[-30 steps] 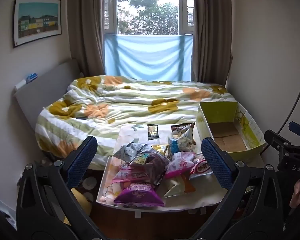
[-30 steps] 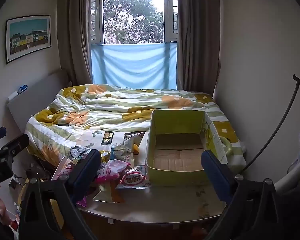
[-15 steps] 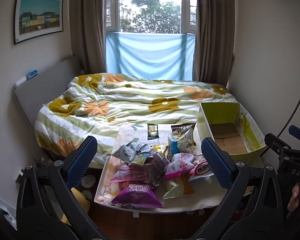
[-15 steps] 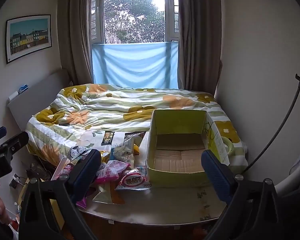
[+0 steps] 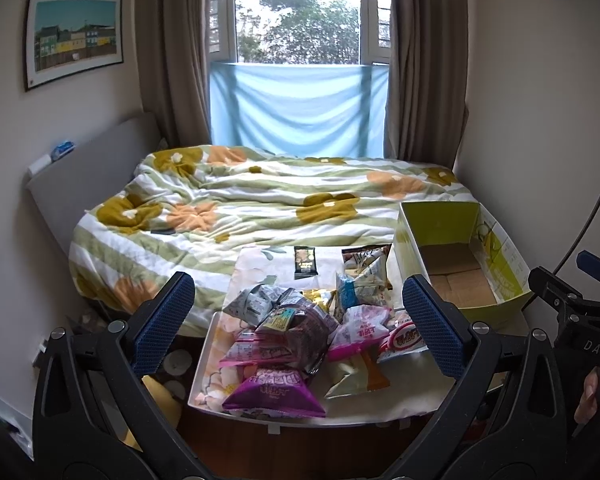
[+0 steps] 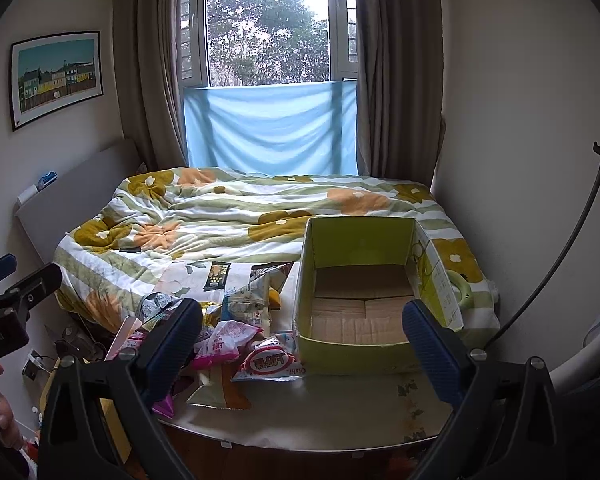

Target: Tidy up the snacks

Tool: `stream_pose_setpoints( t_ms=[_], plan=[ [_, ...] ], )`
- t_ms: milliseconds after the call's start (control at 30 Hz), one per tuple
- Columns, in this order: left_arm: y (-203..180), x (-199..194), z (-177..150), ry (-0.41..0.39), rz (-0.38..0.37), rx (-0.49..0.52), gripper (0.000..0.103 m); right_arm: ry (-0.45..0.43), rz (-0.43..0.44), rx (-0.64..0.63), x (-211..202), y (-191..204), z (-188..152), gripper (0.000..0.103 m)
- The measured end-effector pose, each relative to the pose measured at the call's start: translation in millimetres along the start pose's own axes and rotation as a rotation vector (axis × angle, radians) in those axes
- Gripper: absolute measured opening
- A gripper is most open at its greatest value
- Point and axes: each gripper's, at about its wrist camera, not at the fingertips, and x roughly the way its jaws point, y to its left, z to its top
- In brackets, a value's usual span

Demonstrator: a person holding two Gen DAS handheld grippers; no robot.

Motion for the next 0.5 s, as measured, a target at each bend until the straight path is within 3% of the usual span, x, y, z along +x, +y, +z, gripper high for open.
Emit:
stream_pose_setpoints(
  t_ms=[500],
  plan=[
    [2.1, 2.2, -2.5, 0.012, -0.006, -0.002, 0.103, 0.001, 0.001, 0.017, -0.3, 0.3, -4.3, 0.1]
  ],
)
